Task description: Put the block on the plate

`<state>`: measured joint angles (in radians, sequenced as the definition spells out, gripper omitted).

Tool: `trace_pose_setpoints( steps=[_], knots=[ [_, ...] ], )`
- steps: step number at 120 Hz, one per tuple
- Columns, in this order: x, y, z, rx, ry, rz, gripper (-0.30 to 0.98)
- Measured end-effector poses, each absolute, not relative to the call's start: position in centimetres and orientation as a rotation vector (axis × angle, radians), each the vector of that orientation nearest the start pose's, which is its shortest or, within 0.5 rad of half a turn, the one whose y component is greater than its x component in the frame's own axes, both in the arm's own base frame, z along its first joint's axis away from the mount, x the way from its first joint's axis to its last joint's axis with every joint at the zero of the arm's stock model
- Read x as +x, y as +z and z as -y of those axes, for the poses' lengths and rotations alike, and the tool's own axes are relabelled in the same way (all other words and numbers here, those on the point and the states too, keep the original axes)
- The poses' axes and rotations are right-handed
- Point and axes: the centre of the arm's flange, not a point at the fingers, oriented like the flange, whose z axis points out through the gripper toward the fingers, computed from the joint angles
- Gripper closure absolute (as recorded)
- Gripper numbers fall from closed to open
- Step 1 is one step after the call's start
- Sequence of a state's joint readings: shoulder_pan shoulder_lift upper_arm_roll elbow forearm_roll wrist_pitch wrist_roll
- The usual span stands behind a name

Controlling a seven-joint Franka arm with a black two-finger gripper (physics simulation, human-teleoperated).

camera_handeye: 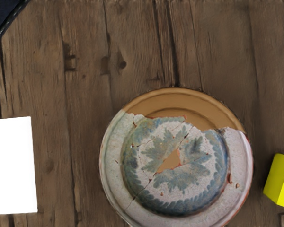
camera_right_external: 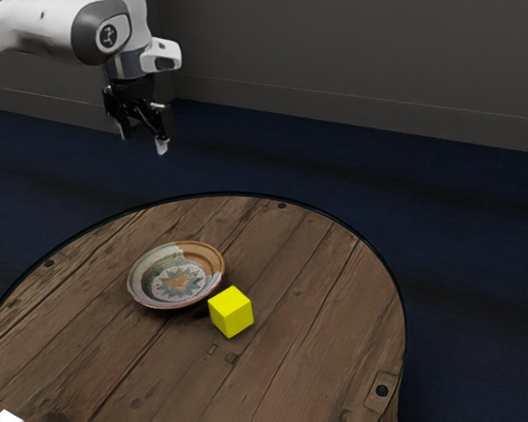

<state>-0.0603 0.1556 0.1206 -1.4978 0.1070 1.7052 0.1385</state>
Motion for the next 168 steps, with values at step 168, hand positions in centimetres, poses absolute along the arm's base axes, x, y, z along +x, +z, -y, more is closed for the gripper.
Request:
trace_pose_setpoints(
  steps=[168],
  knots=[
    [58.1, 26.9, 11.7, -3.087, 0.042, -0.439, 0.00]
  ],
)
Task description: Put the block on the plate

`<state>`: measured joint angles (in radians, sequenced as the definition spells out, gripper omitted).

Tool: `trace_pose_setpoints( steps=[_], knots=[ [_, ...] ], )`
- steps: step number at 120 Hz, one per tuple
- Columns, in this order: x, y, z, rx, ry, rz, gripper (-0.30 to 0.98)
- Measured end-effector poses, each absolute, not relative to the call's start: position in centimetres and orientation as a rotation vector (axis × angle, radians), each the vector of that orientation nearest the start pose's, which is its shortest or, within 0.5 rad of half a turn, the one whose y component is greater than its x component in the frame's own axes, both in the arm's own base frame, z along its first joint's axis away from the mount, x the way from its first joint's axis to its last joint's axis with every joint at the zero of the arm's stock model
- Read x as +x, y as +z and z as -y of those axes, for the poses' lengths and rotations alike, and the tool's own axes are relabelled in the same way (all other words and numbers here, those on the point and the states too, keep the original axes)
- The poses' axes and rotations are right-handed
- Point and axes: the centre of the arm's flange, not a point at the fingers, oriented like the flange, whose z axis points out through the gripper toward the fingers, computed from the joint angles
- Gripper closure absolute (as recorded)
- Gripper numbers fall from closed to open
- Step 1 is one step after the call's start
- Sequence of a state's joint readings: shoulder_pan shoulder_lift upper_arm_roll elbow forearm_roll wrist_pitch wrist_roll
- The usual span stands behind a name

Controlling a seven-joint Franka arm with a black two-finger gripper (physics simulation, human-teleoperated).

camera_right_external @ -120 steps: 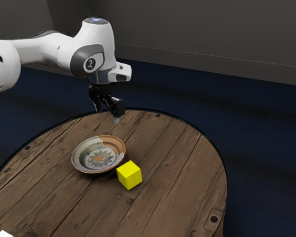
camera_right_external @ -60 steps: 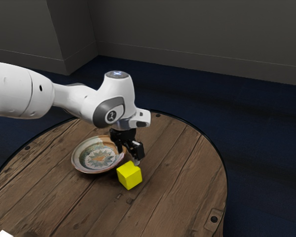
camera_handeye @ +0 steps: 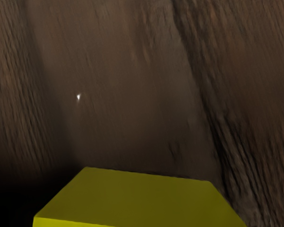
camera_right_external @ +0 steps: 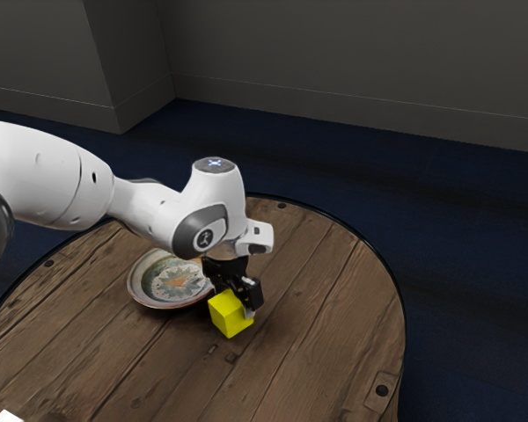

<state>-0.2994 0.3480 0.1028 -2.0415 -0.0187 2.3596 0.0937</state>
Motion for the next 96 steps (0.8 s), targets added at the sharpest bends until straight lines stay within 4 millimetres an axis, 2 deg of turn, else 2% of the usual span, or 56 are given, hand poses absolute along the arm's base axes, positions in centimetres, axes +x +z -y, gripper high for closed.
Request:
trace_pose_setpoints(
  steps=[8, 28, 56, 68, 81, 96],
  knots=[
    [58.1, 26.5, 11.7, -3.086, 0.046, -0.436, 0.02],
    [58.2, 26.3, 11.9, -3.084, 0.039, -0.439, 0.23],
    [58.3, 27.0, 12.4, -3.079, 0.015, -0.449, 0.32],
    [58.3, 28.8, 12.4, -3.077, -0.027, -0.447, 0.33],
    [58.2, 32.4, 12.3, -3.068, -0.088, -0.450, 0.36],
    [58.3, 35.5, 10.2, -3.058, -0.119, -0.400, 0.38]
  ],
)
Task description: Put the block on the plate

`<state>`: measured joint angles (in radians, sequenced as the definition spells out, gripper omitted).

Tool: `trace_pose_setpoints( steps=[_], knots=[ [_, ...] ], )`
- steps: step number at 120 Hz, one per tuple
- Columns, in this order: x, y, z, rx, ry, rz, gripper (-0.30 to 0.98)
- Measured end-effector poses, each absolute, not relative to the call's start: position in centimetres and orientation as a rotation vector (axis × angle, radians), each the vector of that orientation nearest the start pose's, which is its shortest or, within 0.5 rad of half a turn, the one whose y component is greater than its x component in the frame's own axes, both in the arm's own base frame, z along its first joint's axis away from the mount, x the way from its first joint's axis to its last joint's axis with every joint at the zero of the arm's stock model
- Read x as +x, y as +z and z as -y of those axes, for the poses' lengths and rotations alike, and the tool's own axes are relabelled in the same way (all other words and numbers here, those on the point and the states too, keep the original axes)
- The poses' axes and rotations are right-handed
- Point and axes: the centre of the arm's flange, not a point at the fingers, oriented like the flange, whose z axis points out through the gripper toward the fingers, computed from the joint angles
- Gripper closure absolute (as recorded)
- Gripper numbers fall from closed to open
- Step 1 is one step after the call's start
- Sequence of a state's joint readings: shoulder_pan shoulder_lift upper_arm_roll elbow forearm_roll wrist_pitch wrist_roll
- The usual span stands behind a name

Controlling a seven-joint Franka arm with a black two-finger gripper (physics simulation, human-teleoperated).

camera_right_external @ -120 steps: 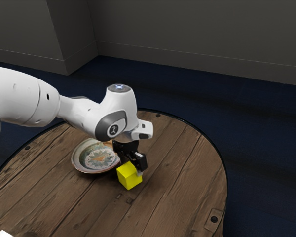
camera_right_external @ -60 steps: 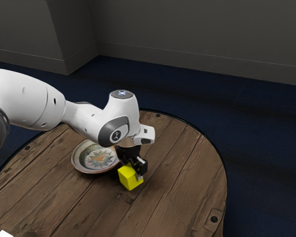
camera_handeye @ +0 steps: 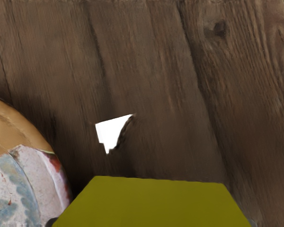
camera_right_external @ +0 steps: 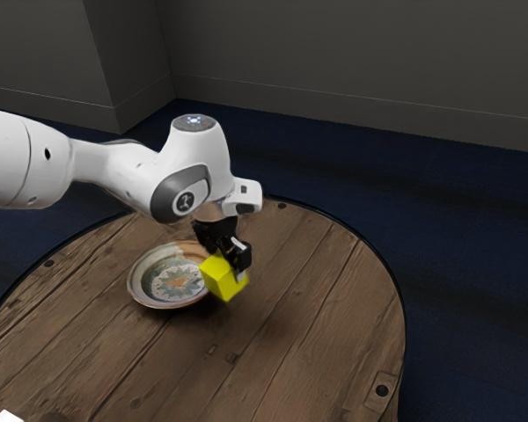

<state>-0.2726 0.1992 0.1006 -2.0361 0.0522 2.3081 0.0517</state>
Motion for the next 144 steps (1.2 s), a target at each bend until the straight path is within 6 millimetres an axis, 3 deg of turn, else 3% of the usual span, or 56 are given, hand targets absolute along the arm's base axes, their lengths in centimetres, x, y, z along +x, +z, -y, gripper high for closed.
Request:
trace_pose_setpoints(
  steps=[12, 26, 44, 54, 89, 115, 144],
  knots=[
    [58.3, 36.5, 8.1, -3.046, -0.103, -0.354, 0.38],
    [58.4, 36.6, 3.6, -3.037, -0.058, -0.252, 0.38],
    [58.7, 35.6, -1.1, -3.029, 0.005, -0.151, 0.39],
    [59.4, 34.1, -2.5, -3.024, 0.047, -0.130, 0.38],
    [61.0, 30.3, -3.5, -3.026, 0.134, -0.155, 0.38],
    [61.1, 30.3, -3.7, -3.036, 0.140, -0.181, 0.15],
    [61.0, 31.8, -3.7, -3.037, 0.124, -0.215, 0.05]
  ],
)
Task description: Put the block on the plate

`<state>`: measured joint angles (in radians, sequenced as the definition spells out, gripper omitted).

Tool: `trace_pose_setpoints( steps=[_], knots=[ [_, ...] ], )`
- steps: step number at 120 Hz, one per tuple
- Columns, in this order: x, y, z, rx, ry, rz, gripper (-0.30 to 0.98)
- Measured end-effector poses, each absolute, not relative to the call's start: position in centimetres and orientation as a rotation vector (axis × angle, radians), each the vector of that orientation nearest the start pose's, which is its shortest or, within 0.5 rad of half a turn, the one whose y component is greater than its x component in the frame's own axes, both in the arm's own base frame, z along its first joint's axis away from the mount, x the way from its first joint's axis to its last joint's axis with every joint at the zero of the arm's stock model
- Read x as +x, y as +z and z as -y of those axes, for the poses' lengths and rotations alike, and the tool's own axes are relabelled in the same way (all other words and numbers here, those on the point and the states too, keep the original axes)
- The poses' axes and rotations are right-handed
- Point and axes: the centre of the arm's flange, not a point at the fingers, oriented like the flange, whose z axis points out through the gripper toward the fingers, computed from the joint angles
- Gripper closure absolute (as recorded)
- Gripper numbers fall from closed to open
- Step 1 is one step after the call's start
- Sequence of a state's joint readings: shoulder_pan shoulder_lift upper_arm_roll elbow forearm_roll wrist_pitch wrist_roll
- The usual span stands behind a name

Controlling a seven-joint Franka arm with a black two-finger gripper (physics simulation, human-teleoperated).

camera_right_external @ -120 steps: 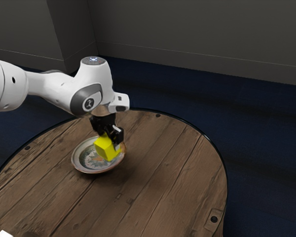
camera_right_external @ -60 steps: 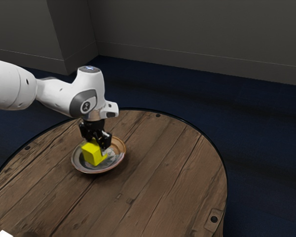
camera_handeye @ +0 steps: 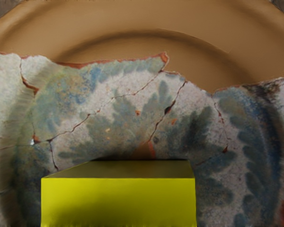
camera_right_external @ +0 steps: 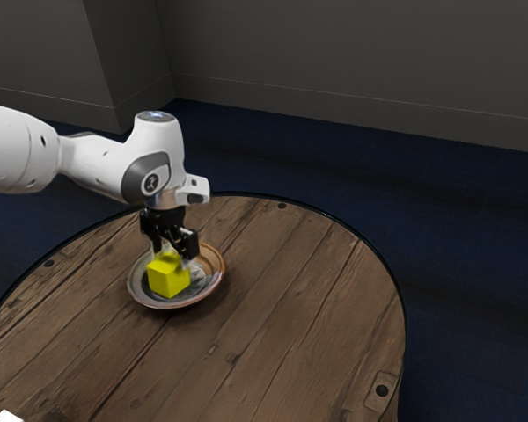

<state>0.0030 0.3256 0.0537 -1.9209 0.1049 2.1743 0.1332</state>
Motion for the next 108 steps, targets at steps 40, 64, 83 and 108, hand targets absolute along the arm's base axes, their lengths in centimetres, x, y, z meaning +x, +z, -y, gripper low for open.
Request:
trace_pose_setpoints(
  steps=[40, 64, 83, 108],
  knots=[
    [60.7, 38.8, -2.7, -3.032, 0.035, -0.260, 0.01],
    [61.7, 45.4, -1.9, -3.034, -0.038, -0.267, 0.00],
    [62.2, 51.3, -2.7, -3.050, -0.054, -0.219, 0.00],
    [60.2, 58.3, -5.5, -3.049, -0.031, -0.118, 0.00]
  ],
)
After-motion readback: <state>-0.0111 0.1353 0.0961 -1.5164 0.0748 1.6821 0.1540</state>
